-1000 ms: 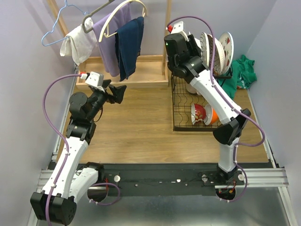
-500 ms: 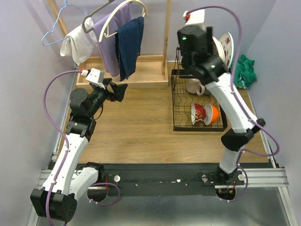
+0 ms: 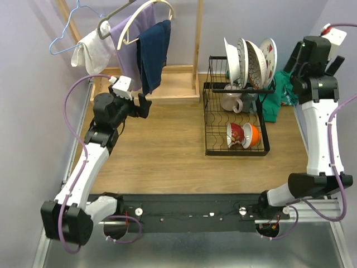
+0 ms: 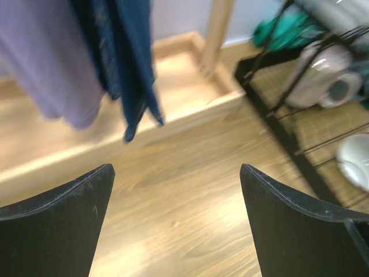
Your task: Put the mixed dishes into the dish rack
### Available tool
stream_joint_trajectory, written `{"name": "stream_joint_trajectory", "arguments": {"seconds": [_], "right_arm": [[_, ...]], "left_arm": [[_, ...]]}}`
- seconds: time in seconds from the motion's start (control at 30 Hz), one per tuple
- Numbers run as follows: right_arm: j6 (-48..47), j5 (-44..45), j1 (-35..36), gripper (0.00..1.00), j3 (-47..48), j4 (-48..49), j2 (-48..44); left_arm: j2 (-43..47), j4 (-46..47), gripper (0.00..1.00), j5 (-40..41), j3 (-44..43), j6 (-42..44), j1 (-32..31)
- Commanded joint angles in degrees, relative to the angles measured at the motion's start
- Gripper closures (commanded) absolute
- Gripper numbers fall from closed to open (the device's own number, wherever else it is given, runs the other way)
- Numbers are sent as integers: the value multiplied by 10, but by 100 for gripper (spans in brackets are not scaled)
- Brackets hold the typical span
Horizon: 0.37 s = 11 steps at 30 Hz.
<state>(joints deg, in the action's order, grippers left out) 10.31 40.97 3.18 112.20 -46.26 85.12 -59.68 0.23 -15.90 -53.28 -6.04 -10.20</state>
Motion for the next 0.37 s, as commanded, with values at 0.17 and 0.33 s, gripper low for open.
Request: {"name": "stream_joint_trajectory", "arguments": {"seconds": [0.17, 0.33], "right_arm": [[72, -134, -120, 0, -167, -75, -2], [71, -157, -136, 0, -207, -60, -20]], "left_arm": [[-68, -48, 1, 105, -45, 75, 1], [-85, -30, 1, 114, -38, 87, 1]]}}
